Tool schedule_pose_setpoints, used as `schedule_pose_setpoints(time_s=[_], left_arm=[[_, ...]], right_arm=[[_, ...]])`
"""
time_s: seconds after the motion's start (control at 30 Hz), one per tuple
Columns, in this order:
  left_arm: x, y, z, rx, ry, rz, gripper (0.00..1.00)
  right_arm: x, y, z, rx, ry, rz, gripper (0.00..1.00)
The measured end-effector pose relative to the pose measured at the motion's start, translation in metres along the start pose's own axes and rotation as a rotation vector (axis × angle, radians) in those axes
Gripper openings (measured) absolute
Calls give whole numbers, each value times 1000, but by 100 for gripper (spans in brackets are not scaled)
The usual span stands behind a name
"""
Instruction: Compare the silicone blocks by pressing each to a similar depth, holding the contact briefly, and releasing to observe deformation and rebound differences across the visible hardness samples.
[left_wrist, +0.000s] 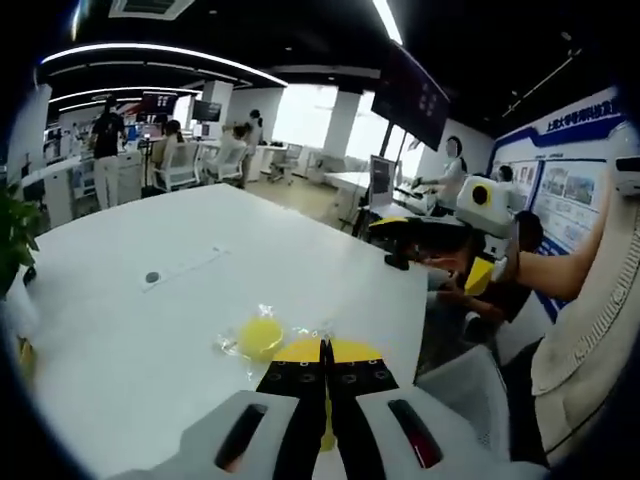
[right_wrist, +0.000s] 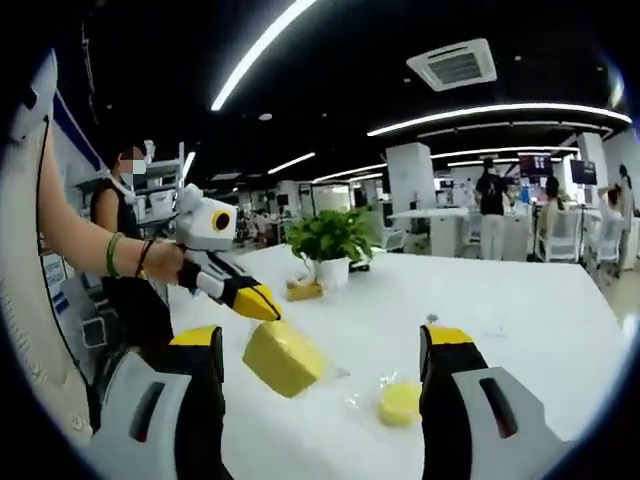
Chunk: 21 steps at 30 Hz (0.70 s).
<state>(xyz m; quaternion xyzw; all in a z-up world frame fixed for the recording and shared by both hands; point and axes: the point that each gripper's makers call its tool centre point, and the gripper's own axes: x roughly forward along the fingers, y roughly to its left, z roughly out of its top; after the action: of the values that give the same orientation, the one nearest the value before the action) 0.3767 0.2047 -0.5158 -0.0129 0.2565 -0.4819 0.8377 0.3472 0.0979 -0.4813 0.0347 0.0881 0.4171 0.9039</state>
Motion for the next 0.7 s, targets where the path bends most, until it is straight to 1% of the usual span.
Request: schedule_pose_setpoints(time_s=[0.07,0.13,0.2,0.27,0.3,0.43,0.5,0.57,0.63,0.7], left_arm=[[1,7,-3,-17,-5,21,0],[2,12,-7,-36,-6,29,0],[3,21,-13,-53,-1,55,0],[5,25,-18,-70,0,55,0],[5,29,-20,-69,0,67,0],[10,42,-34,-96,11,84,0],[12,49,-41,-129,14,91,0],[14,56,-48,-161,16,91,0],[15,61,-53,-198,13,84,0],[16,67,-57,-214,14,82,0]], right_arm=[[-7,-3,-6,13,8,-28,75],[-16,-4,-13,45,15,-48,75],[-25,-6,-18,60,15,-74,74],[-33,-7,-23,87,14,-101,74],[-36,-7,-25,100,12,-110,74],[-48,-7,-33,126,12,-161,74],[-51,-7,-36,156,11,-179,73],[-55,-6,-39,158,12,-192,73],[-57,-5,-44,162,28,-204,72],[-59,-8,-49,175,42,-215,72]])
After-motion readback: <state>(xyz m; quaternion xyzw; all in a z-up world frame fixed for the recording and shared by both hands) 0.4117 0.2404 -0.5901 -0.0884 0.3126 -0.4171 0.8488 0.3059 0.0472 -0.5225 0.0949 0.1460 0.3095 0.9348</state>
